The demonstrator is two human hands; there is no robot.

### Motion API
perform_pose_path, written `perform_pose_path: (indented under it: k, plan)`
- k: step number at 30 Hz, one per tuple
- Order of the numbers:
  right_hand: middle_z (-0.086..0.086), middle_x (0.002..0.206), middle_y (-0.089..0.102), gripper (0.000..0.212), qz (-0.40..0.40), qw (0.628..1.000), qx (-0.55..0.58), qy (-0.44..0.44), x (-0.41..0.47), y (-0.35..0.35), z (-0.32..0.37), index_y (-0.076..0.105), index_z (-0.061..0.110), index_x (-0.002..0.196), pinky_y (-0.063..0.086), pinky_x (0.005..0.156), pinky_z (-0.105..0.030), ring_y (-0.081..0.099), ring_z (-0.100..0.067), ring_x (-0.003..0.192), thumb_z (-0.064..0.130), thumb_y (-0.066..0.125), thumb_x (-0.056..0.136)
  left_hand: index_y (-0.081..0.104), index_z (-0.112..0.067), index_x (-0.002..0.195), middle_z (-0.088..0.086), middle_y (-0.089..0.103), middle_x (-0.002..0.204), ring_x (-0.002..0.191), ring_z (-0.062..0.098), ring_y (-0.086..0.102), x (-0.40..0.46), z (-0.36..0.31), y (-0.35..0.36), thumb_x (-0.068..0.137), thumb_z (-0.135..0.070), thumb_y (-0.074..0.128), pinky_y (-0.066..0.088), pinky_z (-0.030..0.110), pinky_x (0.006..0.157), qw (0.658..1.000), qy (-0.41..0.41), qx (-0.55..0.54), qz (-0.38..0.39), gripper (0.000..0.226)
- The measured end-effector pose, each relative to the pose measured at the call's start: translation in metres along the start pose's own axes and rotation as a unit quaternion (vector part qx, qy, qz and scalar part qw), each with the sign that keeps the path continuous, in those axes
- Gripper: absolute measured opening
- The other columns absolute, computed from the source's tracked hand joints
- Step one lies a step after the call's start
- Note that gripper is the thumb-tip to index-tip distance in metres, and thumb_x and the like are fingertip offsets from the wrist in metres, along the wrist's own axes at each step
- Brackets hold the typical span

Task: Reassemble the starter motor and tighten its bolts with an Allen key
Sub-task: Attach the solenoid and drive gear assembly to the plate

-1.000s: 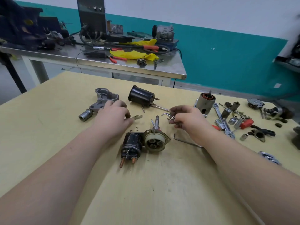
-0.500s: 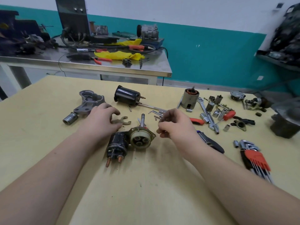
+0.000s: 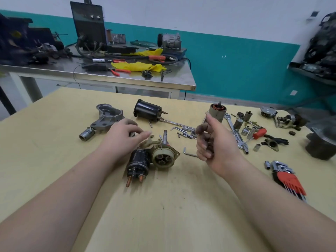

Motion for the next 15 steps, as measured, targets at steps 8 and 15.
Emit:
perform_pose_path:
  k: [8,15]
  plan:
    - [-0.007,0.059,0.044,0.050,0.027,0.995,0.097,0.013,-0.006,0.013,-0.030,0.068,0.013,0.082,0.031,0.047,-0.031,0.034,-0.020,0.043,0.059,0.056,0.100,0.072,-0.021,0.122,0.005,0.068,0.127,0.127,0.032,0.057,-0.009,0.065,-0.097,0.098,-0.049,0.065,0.045,0.044,0.106,0.924,-0.129,-0.088,-0.348,0.037]
    - [-0.011,0.075,0.058,0.040,0.058,0.994,0.088,0.004,-0.012,0.010,-0.039,0.074,0.012,0.098,0.042,0.061,-0.038,0.050,-0.023,0.056,0.046,0.053,0.104,0.045,-0.019,0.159,0.013,0.058,0.152,0.138,0.036,0.056,0.003,0.099,-0.064,0.081,-0.053,0.090,0.049,0.053,0.113,0.958,-0.237,-0.069,-0.145,0.097]
Point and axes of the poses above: each hand's wrist, its own x-axis towards the middle knuckle, its own y-axis out of the palm, z = x × y, the point moved 8 cm from there along x, towards the middle knuckle
